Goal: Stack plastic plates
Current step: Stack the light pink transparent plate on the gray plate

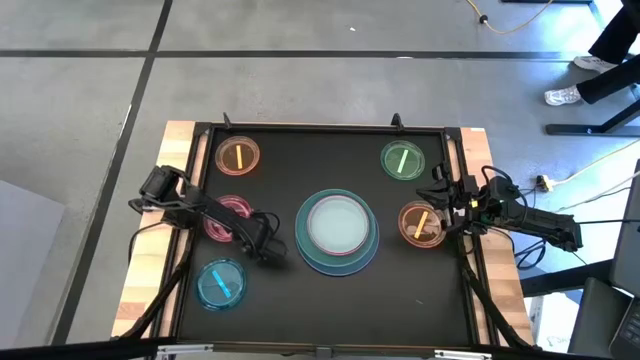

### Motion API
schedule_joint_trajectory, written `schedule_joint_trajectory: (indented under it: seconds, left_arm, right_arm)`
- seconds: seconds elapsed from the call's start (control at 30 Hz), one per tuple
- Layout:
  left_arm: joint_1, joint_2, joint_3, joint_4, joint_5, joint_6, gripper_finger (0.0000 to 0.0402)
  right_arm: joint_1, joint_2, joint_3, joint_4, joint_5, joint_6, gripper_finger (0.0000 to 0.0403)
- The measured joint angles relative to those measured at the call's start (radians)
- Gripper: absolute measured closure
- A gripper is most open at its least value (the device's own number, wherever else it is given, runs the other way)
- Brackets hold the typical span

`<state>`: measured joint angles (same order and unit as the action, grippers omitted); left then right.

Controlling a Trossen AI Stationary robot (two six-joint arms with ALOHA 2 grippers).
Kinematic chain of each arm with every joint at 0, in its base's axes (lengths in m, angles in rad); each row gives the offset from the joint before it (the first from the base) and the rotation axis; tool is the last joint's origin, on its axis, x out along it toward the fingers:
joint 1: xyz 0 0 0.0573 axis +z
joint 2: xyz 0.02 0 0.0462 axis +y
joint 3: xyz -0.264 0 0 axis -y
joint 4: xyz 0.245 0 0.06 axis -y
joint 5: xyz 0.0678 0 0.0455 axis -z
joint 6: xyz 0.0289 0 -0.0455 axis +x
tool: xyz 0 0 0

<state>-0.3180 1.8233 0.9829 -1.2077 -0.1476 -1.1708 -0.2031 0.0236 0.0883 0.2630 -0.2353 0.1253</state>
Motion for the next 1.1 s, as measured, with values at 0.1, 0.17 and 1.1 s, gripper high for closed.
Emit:
schedule_joint_trajectory:
  seconds: [0.1, 0.17, 1.1]
  left_arm:
    - [0.009, -0.005, -0.022, 0.014, -0.001, 0.002, 0.0229]
    - [0.015, -0.005, -0.028, 0.014, 0.001, -0.003, 0.0238]
    - [-0.063, 0.003, 0.151, -0.135, -0.165, 0.041, 0.0397]
  right_arm:
    - [0.000, 0.000, 0.000, -0.001, 0.000, 0.000, 0.0398]
    - [0.000, 0.000, 0.000, -0.004, 0.000, 0.000, 0.0398]
    - [0.000, 0.000, 0.000, -0.005, 0.000, -0.002, 0.0398]
